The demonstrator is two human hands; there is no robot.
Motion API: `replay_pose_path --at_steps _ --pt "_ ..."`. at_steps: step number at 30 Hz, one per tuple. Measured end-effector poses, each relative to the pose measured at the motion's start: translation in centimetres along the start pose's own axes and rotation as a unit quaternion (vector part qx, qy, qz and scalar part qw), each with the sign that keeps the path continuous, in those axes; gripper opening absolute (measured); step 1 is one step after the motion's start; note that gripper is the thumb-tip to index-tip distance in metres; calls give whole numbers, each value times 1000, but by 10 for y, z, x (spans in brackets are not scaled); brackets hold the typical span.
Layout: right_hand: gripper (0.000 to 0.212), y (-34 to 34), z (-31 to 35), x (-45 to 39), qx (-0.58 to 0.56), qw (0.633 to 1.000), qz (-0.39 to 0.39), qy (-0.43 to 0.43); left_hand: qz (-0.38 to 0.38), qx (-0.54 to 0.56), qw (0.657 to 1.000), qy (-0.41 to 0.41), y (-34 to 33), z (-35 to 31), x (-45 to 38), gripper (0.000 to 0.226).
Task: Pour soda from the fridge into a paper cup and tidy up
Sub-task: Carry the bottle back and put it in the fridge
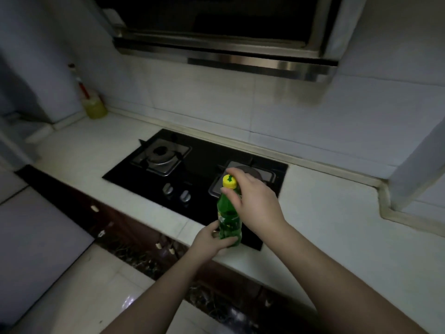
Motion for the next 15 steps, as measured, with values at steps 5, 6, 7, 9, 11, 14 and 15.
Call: replay_pose_path --at_steps 5,6,7,9,11,14,15 --pt "48 -31 70 -24 -6 999 18 51 -42 34 999 6 64 10 41 49" --pt "48 -37 84 -28 -6 998 21 62 -52 43 998 7 77 13 50 49" --pt "47 -44 98 -33 -6 997 25 73 -62 50 997 8 90 15 59 49" --pt "46 -56 127 -40 -7 995 33 98 -85 57 995 11 116 20 78 48" --pt "46 -69 155 -47 -8 992 41 118 -106 65 992 7 142 25 96 47" --pt "45 -88 196 -57 -14 989 53 140 -136 75 988 8 177 33 123 47" --pt "45 -94 210 -60 -16 987 56 149 -146 76 986 8 189 35 132 47"
Point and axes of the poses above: each hand's wrist, its own x-axis away from the middle knuckle, its own y-axis out of the back of the hand, z = x × y, the point moved 4 cm from there along -x, towards the middle knuckle, and after that the axes turned 9 degrees about z, right-handed, at the moved point
